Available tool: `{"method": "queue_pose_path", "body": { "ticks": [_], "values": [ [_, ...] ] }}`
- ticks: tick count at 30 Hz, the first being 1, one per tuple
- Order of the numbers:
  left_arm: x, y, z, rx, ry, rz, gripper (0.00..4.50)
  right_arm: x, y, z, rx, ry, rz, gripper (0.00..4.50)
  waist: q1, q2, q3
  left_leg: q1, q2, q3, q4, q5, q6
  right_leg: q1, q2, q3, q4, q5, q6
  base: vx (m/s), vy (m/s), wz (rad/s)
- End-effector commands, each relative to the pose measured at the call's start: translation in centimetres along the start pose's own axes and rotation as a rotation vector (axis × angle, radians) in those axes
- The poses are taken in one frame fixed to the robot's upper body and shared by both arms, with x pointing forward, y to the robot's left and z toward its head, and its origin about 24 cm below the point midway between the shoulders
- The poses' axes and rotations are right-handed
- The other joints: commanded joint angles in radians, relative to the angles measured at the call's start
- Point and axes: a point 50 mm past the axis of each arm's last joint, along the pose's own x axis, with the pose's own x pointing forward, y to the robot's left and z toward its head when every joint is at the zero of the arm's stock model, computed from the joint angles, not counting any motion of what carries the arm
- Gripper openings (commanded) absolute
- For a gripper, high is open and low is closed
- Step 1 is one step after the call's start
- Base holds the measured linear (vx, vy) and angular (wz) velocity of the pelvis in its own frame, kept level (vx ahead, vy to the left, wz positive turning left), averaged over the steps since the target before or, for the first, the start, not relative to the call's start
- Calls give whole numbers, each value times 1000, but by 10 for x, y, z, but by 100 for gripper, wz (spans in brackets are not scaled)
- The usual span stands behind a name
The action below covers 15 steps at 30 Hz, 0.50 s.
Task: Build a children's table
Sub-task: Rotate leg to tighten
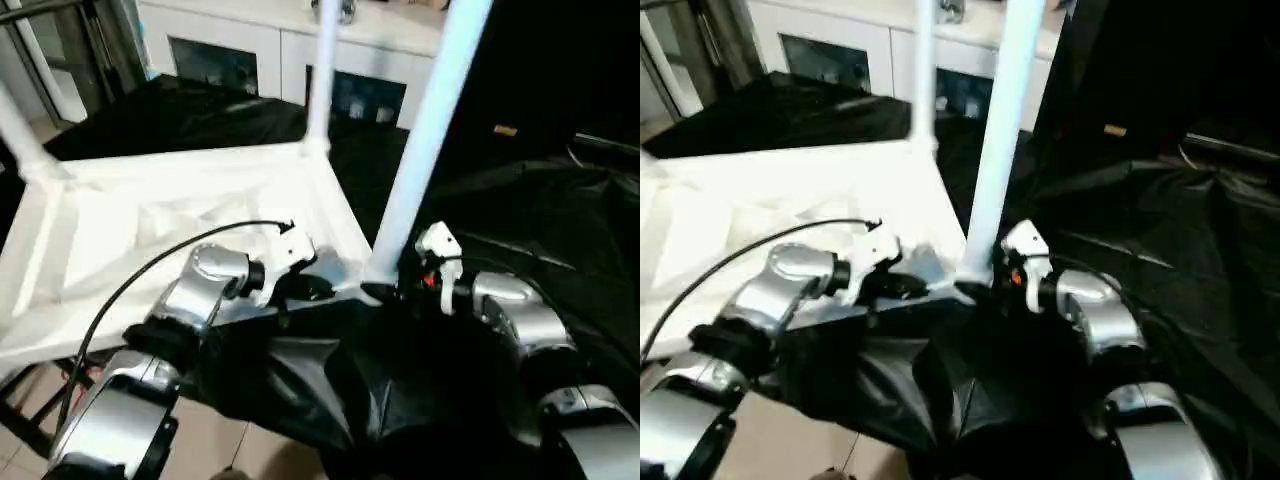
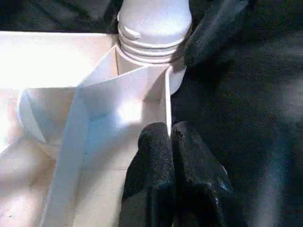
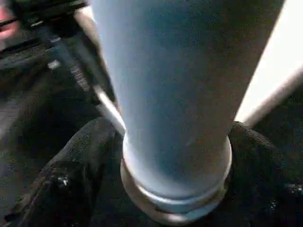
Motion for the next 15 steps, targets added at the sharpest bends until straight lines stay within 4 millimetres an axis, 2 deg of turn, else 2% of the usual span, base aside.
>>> {"method": "queue_pose_path", "body": {
  "ticks": [1,4,6,8,13,15],
  "values": [
    [6,-6,3,18,-19,-51,0,12,15,-3,-4,24,156,374,7,-2,-55,4,29,4,-51,-191,67,55,-64,42,-67,-112,-237,0,0,0],
    [0,-7,0,21,-11,-65,0,10,18,-4,-2,35,194,343,9,-2,-54,5,30,4,-53,-204,54,52,-65,43,-70,-150,-225,0,0,0],
    [-3,-7,-1,21,-8,-69,0,10,19,-4,-2,38,202,343,10,-2,-56,6,29,3,-53,-196,48,52,-65,43,-67,-138,-226,0,0,0],
    [-5,-6,-2,22,-3,-68,0,9,20,-4,2,40,216,304,10,-2,-56,5,29,3,-52,-188,48,53,-63,43,-65,-119,-227,0,0,0],
    [-9,-7,-3,22,2,-69,0,8,24,-3,8,38,249,282,14,-4,-58,4,28,4,-49,-163,55,55,-64,43,-61,-87,-228,0,0,0],
    [-7,-5,-3,11,-5,-35,0,10,23,-2,15,24,226,274,15,-5,-57,5,27,5,-49,-169,55,53,-64,43,-63,-101,-228,0,0,0]
  ]
}}
